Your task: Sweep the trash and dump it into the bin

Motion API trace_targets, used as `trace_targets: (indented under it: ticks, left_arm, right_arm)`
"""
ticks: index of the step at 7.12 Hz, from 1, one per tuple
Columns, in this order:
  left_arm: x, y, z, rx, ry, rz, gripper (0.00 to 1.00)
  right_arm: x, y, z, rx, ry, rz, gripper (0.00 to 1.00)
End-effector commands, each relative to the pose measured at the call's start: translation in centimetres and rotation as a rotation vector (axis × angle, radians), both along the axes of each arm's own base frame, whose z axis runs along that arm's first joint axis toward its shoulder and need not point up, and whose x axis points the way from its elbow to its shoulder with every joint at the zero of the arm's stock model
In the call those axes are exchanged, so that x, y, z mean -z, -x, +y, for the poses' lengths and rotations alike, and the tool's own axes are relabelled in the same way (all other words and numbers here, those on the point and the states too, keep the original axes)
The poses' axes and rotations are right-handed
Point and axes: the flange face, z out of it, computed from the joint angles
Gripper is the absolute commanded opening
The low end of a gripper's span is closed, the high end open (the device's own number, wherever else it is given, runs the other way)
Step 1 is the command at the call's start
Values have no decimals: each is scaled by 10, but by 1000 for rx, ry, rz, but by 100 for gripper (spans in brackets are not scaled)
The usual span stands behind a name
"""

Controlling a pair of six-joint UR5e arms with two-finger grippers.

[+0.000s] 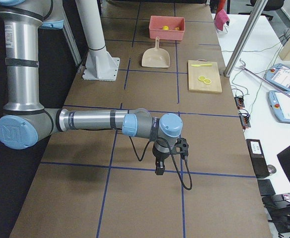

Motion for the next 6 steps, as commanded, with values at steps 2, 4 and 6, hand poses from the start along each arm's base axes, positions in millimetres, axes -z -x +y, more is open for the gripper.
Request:
trace_targets:
  ticks: [2, 4, 6]
  left_arm:
    - [-9, 0, 6, -1, 23, -11, 100]
    - [-22, 0, 17, -2, 47, -11, 100]
    - [-23, -8, 15, -19, 50, -12, 100]
  right_arm:
    - [5, 0, -1, -1, -9, -2, 100]
    - [9, 1, 3, -2, -16, -19, 100]
    - [9, 1, 2, -3, -16, -16, 100]
